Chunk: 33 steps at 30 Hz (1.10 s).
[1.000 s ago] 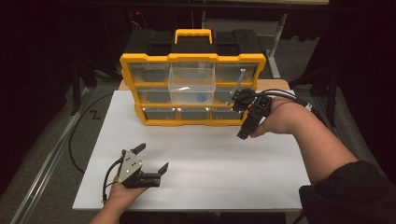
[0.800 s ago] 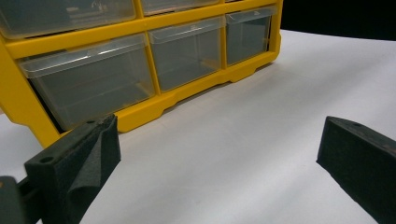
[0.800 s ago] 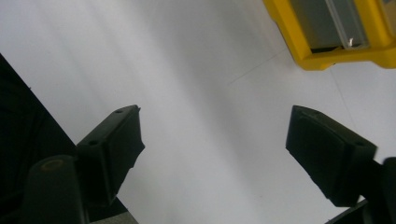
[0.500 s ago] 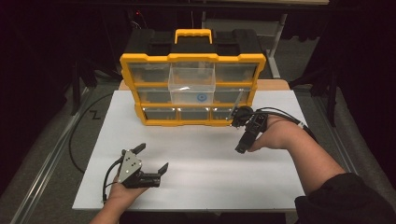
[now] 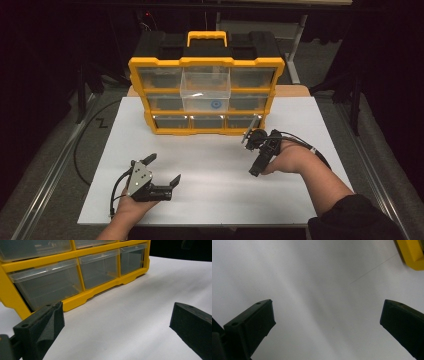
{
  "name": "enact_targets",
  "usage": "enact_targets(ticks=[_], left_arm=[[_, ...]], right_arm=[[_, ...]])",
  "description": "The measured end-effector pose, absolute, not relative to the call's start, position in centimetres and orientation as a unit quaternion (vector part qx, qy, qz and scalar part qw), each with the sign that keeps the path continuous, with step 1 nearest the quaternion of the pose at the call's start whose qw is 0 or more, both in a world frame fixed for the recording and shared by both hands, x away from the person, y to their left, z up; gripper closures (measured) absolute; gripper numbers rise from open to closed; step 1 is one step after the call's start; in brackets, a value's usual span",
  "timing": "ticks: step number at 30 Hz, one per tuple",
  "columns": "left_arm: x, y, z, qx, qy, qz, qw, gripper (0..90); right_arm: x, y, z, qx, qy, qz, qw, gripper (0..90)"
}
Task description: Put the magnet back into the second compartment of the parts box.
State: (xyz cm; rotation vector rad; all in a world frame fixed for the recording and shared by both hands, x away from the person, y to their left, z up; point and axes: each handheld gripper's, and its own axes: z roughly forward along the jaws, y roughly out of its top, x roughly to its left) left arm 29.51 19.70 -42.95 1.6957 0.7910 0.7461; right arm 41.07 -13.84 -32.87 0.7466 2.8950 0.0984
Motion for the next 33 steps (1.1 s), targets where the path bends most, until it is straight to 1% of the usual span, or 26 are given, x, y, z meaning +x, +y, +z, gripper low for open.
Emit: enact_targets(ticks=[9, 11, 12, 17, 24, 33], left_arm=[[29.5, 19.7, -42.9, 0.711, 0.331, 0.313, 0.536, 0.1], [29.5, 19.7, -42.9, 0.712, 0.331, 0.312, 0.535, 0.1], [29.5, 19.6, -42.9, 0.712, 0.33, 0.312, 0.535, 0.1], [29.5, 19.6, -43.0, 0.713, 0.33, 0.313, 0.534, 0.1], [29.5, 19.5, -42.9, 0.713, 0.331, 0.308, 0.536, 0.1], [29.5, 19.5, -42.9, 0.711, 0.333, 0.304, 0.539, 0.1]], right_arm=[[40.7, -14.1, -35.8, 0.241, 0.967, 0.03, 0.08, 0.8], [40.6, -14.1, -36.4, 0.25, 0.965, 0.033, 0.072, 0.9], [40.7, -14.2, -36.7, 0.248, 0.965, 0.031, 0.077, 0.8], [40.5, -14.3, -37.8, 0.255, 0.964, 0.033, 0.07, 0.8], [40.4, -14.5, -38.7, 0.261, 0.96, 0.058, 0.08, 0.9], [40.2, -14.9, -38.8, 0.266, 0.953, 0.101, 0.099, 0.9]])
